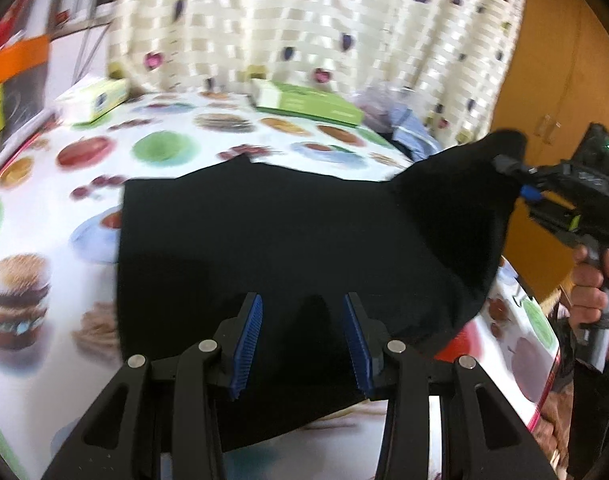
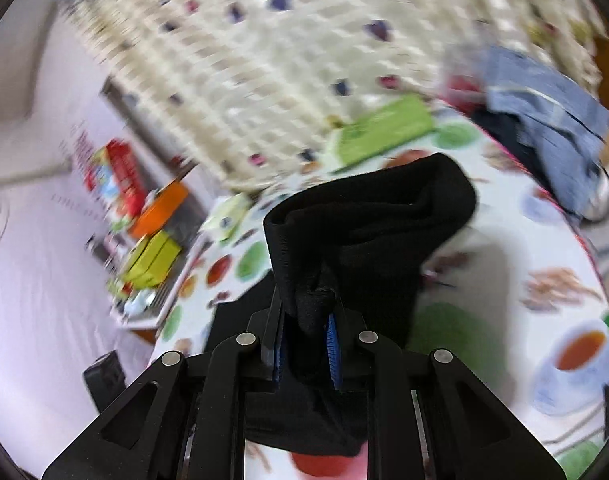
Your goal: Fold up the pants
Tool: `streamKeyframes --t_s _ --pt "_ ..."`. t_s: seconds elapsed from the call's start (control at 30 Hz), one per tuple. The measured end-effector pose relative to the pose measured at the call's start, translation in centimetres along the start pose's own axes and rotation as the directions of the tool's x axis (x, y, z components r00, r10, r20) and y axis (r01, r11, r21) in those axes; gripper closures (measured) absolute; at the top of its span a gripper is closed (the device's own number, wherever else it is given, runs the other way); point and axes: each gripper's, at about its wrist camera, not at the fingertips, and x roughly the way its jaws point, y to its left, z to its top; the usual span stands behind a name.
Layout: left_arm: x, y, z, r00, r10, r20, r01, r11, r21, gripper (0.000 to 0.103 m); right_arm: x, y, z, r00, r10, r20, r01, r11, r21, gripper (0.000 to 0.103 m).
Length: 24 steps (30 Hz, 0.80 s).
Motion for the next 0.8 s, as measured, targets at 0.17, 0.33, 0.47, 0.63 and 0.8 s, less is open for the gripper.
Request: streamKeyframes --t_s 0.17,0.33,0.47,0.63,0.8 --pt "-0.8 1.7 -0.1 0.999 0.039 0.018 -0.038 0.999 -0.034 0.059 2.1 5.4 -0.1 0.995 0.072 -0.062 -0.08 0.987 -0.138 0.085" --pt "-1.8 3.6 -0.6 0.998 0.057 0.028 -0.054 0.995 -0.08 0.059 5.4 10.0 -1.9 0.98 0.113 -0.165 -0.152 0.957 -0.245 0.085" --pt "-3.4 5.2 -1.4 0.996 0.08 0.05 -0.074 0.991 -0.111 0.059 9.5 12.1 -4.7 0.948 0.117 -0.295 -0.203 0.939 -0.277 0.085" --pt "-5.1 7.6 -2.5 0.99 0.124 0.06 -0.112 0.979 -0.167 0.059 13.6 13.1 -9.1 0.9 0.085 -0.427 -0.234 0.921 -0.31 0.079" --pt "-6.1 9.7 -3.3 0.985 0.157 0.067 -0.139 0.966 -0.22 0.059 14.6 13.2 -11.1 0.871 0.076 -0.486 -0.26 0.909 -0.325 0.055"
